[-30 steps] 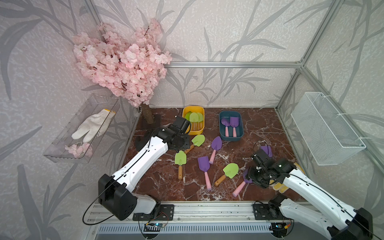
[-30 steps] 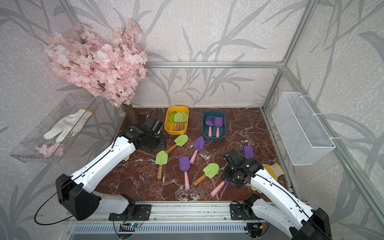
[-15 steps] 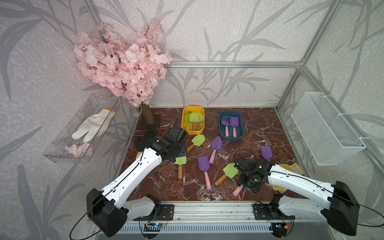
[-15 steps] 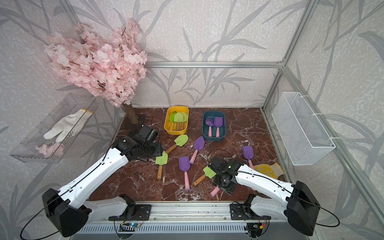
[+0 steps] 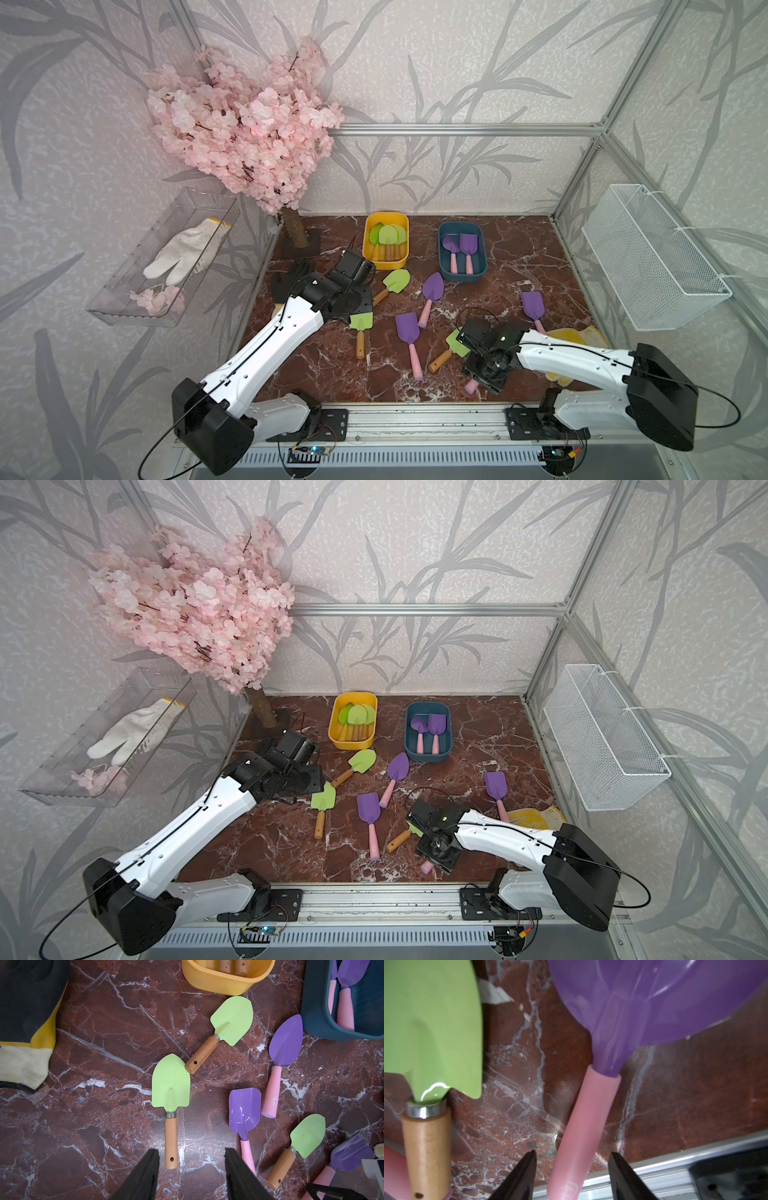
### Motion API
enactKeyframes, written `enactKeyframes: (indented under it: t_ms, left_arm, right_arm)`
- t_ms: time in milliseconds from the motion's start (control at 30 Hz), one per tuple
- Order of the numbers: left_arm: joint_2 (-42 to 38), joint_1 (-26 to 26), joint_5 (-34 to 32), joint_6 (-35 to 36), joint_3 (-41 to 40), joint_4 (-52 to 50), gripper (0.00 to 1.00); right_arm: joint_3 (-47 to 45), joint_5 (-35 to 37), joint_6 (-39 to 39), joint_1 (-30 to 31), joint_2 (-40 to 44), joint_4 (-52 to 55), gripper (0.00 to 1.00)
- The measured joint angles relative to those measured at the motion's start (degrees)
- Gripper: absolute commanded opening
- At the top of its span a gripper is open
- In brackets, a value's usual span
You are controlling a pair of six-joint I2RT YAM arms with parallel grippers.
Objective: Sort the small shovels by color and place them into the storage box
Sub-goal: Pick up the shovel from the center of the board.
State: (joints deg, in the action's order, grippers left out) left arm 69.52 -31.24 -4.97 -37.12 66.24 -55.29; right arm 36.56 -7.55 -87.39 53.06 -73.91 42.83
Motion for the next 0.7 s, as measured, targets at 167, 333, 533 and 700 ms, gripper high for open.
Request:
enactKeyframes:
  t_ms: [167, 333, 533, 700]
  left_arm:
    - [0.0, 0.0, 0.0, -0.02, -0.04, 0.02, 0.54]
    - [0.0, 0.0, 0.04, -0.17, -0.07, 0.07, 0.54]
    - [0.07, 0.0, 0.04, -0.17, -0.07, 0.07, 0.55]
    - [0.07, 0.0, 0.07, -0.17, -0.11, 0.09, 0.54]
  right_arm:
    - [-1.68, -1.11, -1.33, 0.24, -0.37, -2.43, 0.49]
    - [-2.43, -1.33, -2.36, 0.24, -0.35, -2.84, 0.36]
    - [-2.67, -1.01, -2.78, 0.26, 0.02, -2.43, 0.32]
    - [-2.67, 0.85, -2.82, 0.26, 1.22, -0.83, 0.27]
